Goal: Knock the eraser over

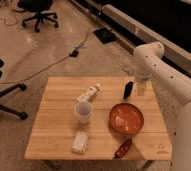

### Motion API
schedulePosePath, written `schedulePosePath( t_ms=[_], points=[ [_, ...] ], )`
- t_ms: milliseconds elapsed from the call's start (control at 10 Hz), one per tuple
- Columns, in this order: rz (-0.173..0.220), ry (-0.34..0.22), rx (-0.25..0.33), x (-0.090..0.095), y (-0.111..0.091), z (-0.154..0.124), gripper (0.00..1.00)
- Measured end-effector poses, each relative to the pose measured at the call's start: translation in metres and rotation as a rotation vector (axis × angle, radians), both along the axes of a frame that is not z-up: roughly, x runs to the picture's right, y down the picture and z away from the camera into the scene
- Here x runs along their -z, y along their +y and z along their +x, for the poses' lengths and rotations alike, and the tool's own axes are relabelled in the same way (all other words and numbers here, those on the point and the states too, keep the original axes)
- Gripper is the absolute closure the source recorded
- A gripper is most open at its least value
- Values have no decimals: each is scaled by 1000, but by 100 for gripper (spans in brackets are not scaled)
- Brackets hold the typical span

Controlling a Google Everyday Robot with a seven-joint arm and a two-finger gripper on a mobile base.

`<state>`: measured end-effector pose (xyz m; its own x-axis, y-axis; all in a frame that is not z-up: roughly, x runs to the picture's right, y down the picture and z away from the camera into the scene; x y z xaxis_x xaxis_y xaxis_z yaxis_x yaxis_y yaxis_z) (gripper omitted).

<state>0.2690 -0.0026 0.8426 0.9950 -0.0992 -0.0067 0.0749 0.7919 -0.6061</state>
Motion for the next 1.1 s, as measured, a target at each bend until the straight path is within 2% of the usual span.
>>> schedulePosePath(
  t_ms=[100, 500, 800, 1100],
  points=[
    [-23, -13, 11, -4, 5, -1, 35],
    [-75, -67, 50, -15, 20, -10, 35],
    [-87, -149, 83, -13, 27, -28, 35],
    [-66, -225, 124, -12, 30, -52, 35]
  ],
)
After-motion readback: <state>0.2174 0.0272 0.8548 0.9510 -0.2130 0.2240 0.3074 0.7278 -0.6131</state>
